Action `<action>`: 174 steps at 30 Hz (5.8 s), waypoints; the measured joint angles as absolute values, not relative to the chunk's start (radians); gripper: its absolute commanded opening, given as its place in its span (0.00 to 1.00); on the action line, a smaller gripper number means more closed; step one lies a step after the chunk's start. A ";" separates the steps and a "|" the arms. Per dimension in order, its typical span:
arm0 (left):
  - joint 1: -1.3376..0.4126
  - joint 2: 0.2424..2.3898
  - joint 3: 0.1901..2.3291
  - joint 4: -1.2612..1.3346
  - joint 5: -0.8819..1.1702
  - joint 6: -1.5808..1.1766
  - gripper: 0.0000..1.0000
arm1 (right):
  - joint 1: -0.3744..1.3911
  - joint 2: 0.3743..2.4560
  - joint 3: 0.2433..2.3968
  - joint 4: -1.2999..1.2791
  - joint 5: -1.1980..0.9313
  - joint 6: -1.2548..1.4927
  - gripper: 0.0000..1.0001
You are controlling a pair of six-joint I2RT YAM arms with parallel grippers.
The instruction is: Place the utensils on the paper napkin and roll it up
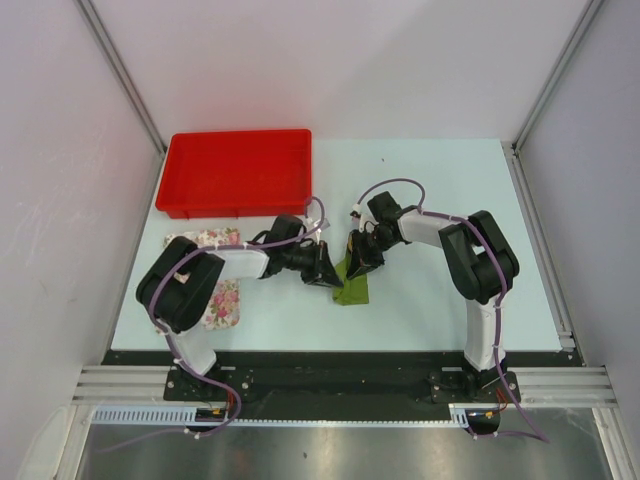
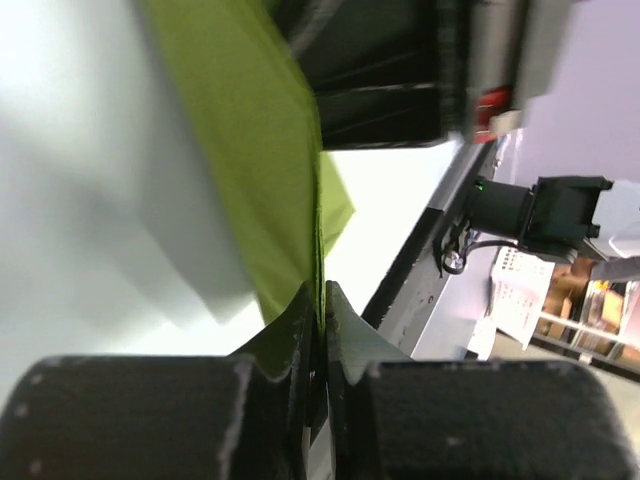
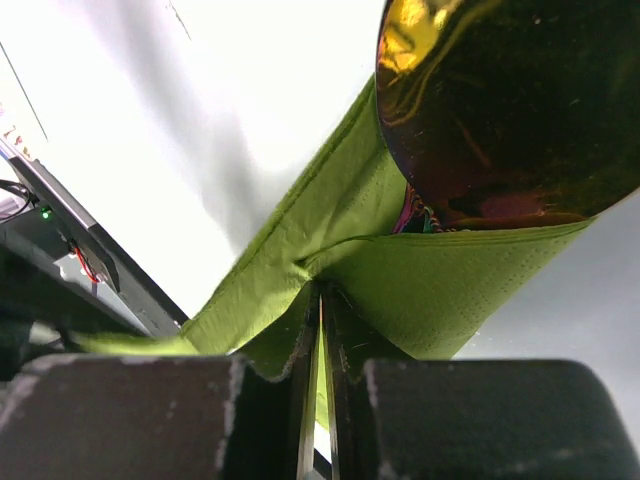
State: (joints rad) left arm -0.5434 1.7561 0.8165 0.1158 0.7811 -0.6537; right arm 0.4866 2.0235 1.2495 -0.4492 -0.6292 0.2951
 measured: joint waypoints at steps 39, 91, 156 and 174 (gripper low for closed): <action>-0.624 1.964 0.939 0.118 0.760 -0.742 0.00 | 0.379 1.930 1.192 -0.436 -0.755 0.288 0.18; -0.696 2.054 1.003 0.347 0.767 -0.953 0.00 | 0.364 1.983 1.120 -0.395 -0.771 0.314 0.05; -0.703 2.030 0.895 0.562 0.829 -0.951 0.47 | 0.258 1.972 1.109 -0.543 -0.776 0.155 0.00; -0.679 1.983 0.829 0.660 0.893 -1.010 0.13 | 0.262 1.979 1.109 -0.538 -0.789 0.163 0.00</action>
